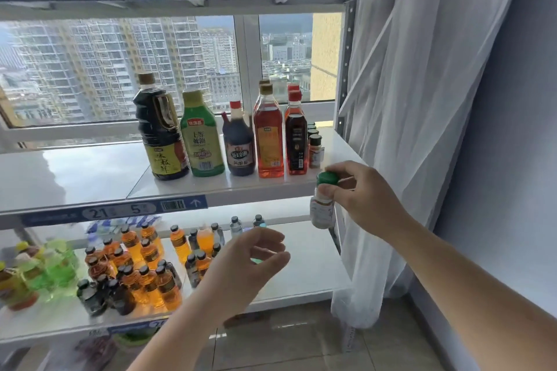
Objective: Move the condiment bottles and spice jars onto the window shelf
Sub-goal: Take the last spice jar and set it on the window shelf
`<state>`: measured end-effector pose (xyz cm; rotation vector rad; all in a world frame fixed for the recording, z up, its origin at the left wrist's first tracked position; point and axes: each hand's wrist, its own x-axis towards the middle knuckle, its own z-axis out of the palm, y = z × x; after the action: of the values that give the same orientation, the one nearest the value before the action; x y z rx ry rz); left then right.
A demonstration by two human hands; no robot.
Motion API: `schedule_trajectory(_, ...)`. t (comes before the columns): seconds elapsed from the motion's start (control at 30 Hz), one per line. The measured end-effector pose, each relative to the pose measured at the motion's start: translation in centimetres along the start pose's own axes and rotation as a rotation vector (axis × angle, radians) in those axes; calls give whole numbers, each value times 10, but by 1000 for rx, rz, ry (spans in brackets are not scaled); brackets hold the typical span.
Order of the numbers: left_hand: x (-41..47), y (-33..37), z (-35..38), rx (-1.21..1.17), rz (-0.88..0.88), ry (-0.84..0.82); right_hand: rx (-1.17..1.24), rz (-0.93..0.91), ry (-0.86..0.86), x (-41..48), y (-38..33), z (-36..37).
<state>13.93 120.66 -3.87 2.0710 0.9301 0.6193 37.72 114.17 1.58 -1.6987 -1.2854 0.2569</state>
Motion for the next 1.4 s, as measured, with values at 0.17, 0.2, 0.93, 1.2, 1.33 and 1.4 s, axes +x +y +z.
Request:
schedule_trajectory(0.17,39,-10,1,20,-37,12,-37,-4,28,66,34,10)
schedule_trajectory(0.2,46,-10,0,21,-44,17,-42,-4,33,79,41,11)
schedule_trajectory(0.93,129,-15,10,80,-100,66,-85,92,-67,210,121,31)
schedule_trajectory(1.2,130,-22,15,45,-118,66,-83,85,-61,216,126,38)
schedule_trajectory(1.33,128,-24,18,46,-138,51,-93,95,-46,216,129,40)
schedule_trajectory(1.4,126,-25,20,46,-145,46,-91,108,-37,214,129,39)
